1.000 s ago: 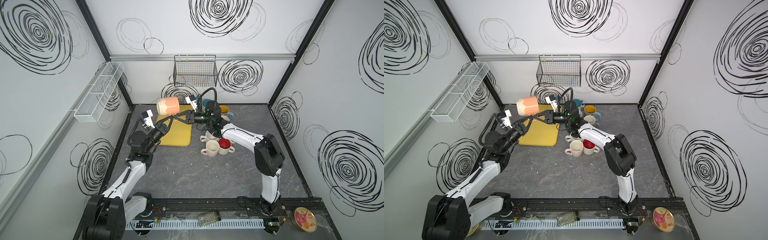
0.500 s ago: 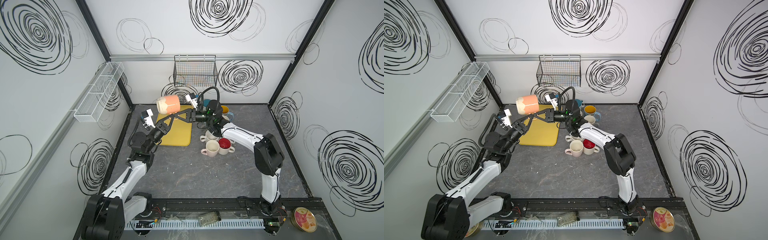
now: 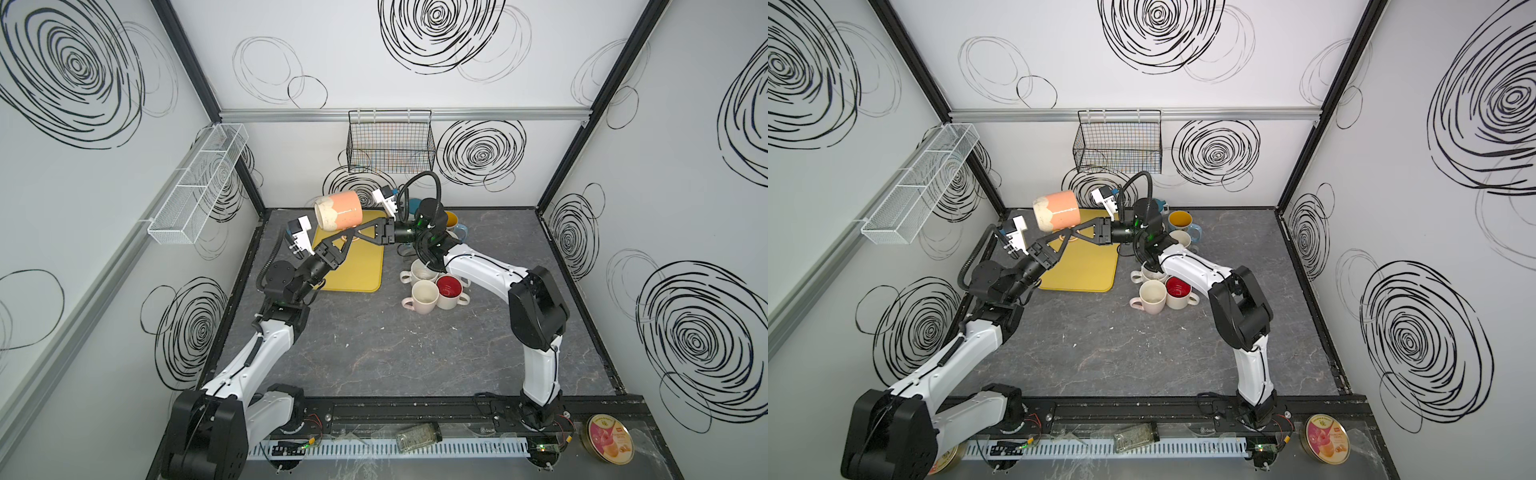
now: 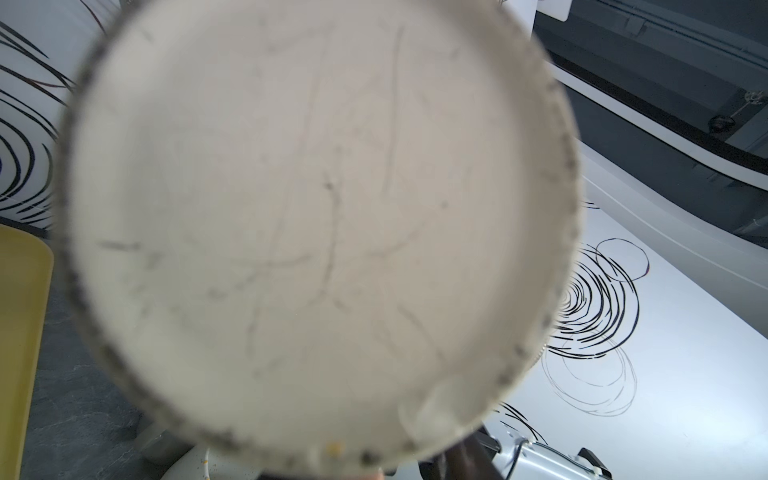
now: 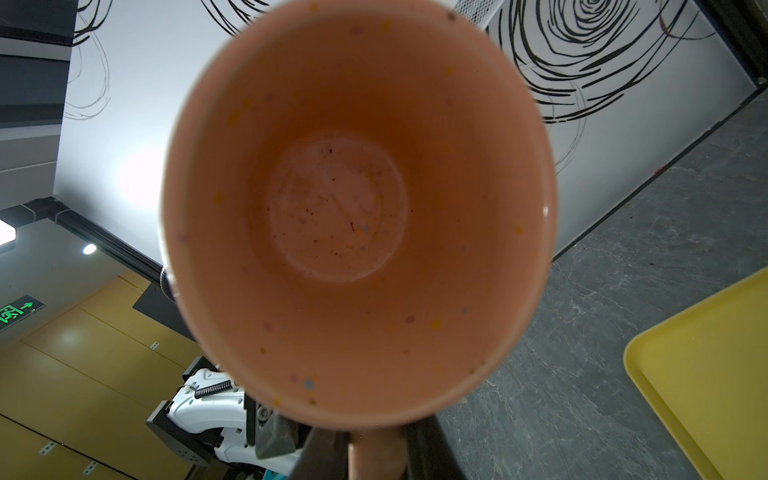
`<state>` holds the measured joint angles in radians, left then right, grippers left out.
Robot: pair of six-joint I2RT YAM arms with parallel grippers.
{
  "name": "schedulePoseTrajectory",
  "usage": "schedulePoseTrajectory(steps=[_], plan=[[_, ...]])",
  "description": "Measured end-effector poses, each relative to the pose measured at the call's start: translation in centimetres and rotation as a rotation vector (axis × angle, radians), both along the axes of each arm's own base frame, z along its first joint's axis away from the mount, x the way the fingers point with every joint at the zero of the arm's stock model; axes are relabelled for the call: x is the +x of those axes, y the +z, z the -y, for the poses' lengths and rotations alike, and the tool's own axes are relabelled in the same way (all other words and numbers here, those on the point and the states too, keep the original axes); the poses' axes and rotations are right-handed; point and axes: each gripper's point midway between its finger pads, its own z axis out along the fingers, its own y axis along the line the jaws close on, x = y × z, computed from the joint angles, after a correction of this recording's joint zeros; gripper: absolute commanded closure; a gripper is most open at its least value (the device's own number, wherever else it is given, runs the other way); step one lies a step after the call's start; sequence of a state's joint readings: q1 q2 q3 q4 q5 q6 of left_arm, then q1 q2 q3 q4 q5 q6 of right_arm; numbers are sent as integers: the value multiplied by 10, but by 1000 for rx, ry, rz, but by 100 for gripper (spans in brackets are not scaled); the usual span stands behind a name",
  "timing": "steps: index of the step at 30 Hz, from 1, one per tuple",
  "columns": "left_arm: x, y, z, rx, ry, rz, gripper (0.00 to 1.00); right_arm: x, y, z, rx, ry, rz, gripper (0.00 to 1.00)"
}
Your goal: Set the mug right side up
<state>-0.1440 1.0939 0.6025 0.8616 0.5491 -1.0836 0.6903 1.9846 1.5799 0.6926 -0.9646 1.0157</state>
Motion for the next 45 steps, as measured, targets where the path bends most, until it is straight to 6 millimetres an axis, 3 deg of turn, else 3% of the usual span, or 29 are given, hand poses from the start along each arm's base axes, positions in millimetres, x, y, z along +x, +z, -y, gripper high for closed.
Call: schedulePoseTrajectory(steps=[12, 25, 45], plan=[[-2, 4, 1, 27, 0, 24, 44, 6, 0, 5, 18, -27, 54, 100], [-3, 3, 2, 39, -5, 28, 41, 6, -1, 7, 29, -47, 114, 100], [-10, 9, 4, 61, -21, 63, 41, 11, 16, 20, 49, -127, 244, 100]])
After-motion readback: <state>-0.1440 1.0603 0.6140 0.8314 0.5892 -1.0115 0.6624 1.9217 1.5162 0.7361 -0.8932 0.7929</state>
